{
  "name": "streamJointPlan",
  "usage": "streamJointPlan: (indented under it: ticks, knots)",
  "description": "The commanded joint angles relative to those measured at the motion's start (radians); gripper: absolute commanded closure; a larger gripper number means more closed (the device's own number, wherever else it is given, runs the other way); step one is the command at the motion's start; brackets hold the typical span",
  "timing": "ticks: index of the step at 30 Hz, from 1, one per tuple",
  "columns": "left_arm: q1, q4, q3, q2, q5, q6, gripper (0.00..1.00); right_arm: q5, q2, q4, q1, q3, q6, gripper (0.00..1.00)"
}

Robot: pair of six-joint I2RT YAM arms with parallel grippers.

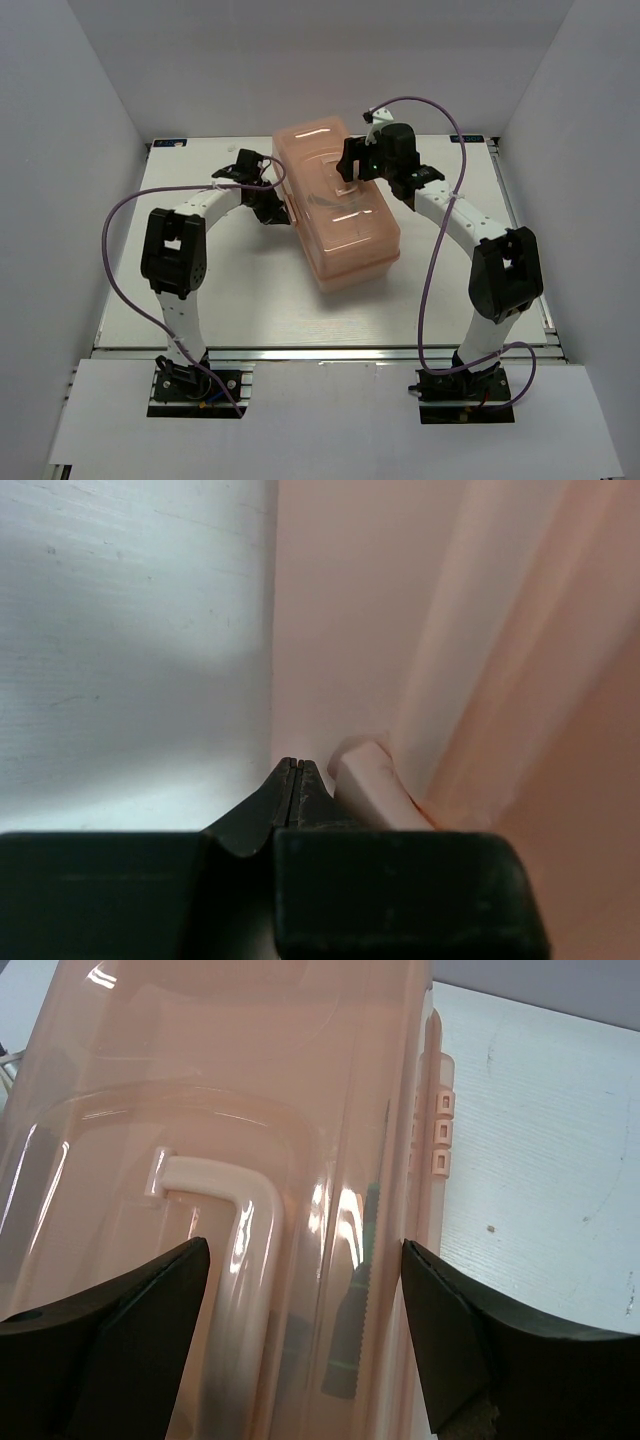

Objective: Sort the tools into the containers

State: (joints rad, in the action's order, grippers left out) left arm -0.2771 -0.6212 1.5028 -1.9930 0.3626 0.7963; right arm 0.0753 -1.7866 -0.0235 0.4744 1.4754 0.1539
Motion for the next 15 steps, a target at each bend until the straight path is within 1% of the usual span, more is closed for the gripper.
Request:
streamJointPlan:
  ticks: [1, 3, 5, 7, 9, 10, 11, 12, 14, 15]
  knots:
    - [-0.054, 0.14, 0.085, 0.0, 0.107, 0.076, 1.0, 0.115, -0.045, -0.158, 0.092, -0.052, -0.034, 0.2]
    - [-0.054, 0.13, 0.094, -0.004, 0.107, 0.077, 1.0, 0.113, -0.05, -0.158, 0.092, -0.044, -0.042, 0.19]
    - [-0.047, 0.089, 0.111, 0.013, 0.073, 0.054, 1.0, 0.112, -0.063, -0.161, 0.092, -0.03, -0.066, 0.18]
    - [-0.016, 0.049, 0.103, 0.04, 0.059, 0.023, 1.0, 0.122, -0.098, -0.173, 0.092, 0.012, -0.1, 0.18]
    - [0.042, 0.032, 0.044, 0.118, 0.039, -0.002, 1.0, 0.127, -0.128, -0.184, 0.092, 0.067, -0.119, 0.21]
    - [0.07, 0.028, 0.015, 0.152, 0.035, -0.009, 0.97, 0.129, -0.16, -0.188, 0.092, 0.086, -0.138, 0.22]
    - [0.096, 0.018, -0.037, 0.219, 0.032, -0.02, 0.88, 0.132, -0.175, -0.193, 0.093, 0.106, -0.148, 0.24]
    - [0.151, -0.01, -0.059, 0.253, 0.015, -0.049, 0.83, 0.136, -0.195, -0.196, 0.092, 0.127, -0.149, 0.24]
    - [0.203, -0.047, -0.104, 0.313, -0.007, -0.083, 0.73, 0.142, -0.249, -0.217, 0.095, 0.2, -0.195, 0.24]
    - [0.245, -0.084, -0.116, 0.368, -0.022, -0.118, 0.67, 0.153, -0.267, -0.223, 0.096, 0.226, -0.203, 0.24]
